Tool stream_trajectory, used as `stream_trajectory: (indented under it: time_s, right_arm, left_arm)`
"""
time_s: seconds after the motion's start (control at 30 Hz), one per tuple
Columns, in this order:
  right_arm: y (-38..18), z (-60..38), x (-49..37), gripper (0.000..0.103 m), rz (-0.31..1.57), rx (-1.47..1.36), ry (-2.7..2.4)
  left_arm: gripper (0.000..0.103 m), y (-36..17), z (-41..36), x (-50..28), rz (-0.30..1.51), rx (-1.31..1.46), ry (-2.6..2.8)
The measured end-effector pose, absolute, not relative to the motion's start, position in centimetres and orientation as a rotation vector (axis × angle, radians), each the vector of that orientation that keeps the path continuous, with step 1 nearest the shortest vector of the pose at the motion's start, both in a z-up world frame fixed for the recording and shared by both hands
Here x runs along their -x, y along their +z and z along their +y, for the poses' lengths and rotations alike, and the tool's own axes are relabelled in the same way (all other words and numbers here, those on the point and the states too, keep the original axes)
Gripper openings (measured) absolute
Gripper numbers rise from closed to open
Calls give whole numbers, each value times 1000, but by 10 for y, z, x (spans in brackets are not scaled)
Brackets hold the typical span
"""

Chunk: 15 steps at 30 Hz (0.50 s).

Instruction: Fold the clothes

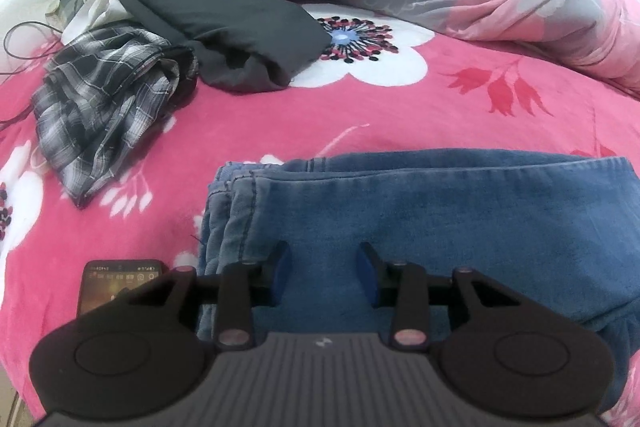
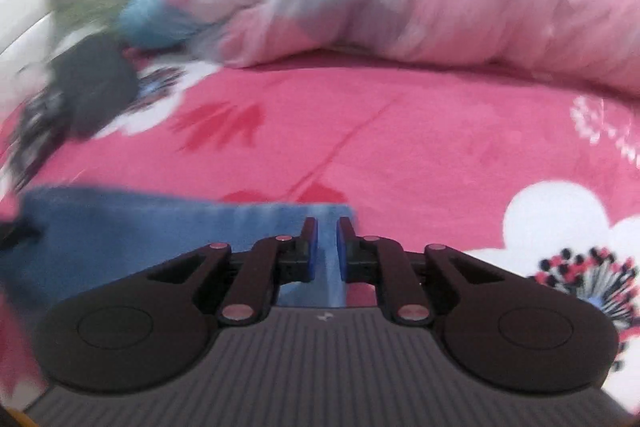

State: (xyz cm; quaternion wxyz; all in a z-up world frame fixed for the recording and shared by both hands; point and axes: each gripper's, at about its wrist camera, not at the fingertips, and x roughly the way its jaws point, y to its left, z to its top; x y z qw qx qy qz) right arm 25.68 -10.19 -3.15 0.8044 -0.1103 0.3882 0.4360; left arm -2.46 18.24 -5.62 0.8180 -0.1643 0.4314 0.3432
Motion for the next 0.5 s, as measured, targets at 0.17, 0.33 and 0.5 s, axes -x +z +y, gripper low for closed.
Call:
stream_trajectory:
  time_s: [0.17, 0.33, 0.5]
  right_arm:
    - [-74, -103, -237, 6, 936, 446, 1116]
    - [-65, -109, -248, 11, 977, 434, 1117]
    - [-53, -112, -223, 9, 922, 572, 1273]
  left_arm:
    - [39, -57, 180, 24, 927, 313, 717]
    - [39, -56, 184, 23, 954, 305, 692]
    - [40, -56, 185, 23, 964, 274, 654]
